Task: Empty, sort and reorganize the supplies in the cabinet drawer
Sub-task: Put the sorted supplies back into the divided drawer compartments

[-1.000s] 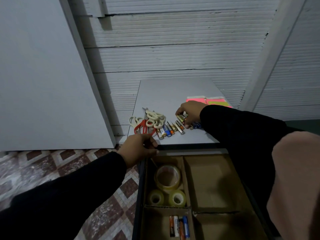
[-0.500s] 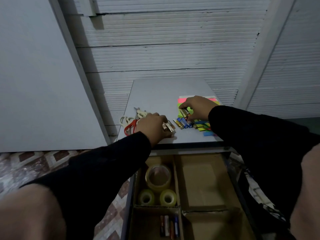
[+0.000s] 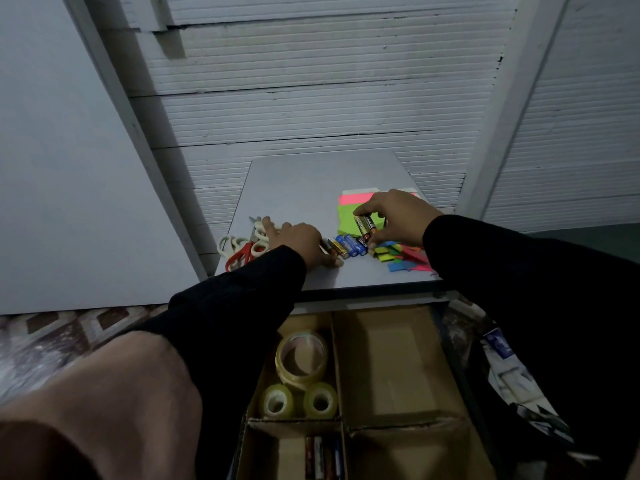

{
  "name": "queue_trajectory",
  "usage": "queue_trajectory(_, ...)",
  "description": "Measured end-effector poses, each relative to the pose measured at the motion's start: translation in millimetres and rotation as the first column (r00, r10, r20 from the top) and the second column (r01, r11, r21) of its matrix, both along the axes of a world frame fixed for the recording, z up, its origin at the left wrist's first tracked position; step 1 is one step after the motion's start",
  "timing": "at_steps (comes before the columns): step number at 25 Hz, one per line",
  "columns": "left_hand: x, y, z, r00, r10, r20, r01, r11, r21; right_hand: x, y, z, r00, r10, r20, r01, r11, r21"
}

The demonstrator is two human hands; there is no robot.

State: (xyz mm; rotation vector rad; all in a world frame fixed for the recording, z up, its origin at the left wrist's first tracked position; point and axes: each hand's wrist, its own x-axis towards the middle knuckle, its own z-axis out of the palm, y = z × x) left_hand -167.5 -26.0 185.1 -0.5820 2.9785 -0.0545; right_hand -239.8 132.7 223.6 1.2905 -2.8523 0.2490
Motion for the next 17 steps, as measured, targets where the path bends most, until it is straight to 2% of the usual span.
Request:
queue_trajectory(11, 0.0, 5.6, 1.8, 0.997, 0.040, -0.062, -0.037, 0.998, 0.050, 8.1, 4.1, 1.3, 0.999, 0.024, -0.043, -0.022, 0.999, 0.046)
queue_trajectory(17, 23.6, 10.7, 21.9, 0.988, 0.008, -0.152, 0.001, 0.998, 0.062, 25.3, 9.7, 15.9, 0.998, 0.014, -0.066, -0.010, 0.998, 0.063)
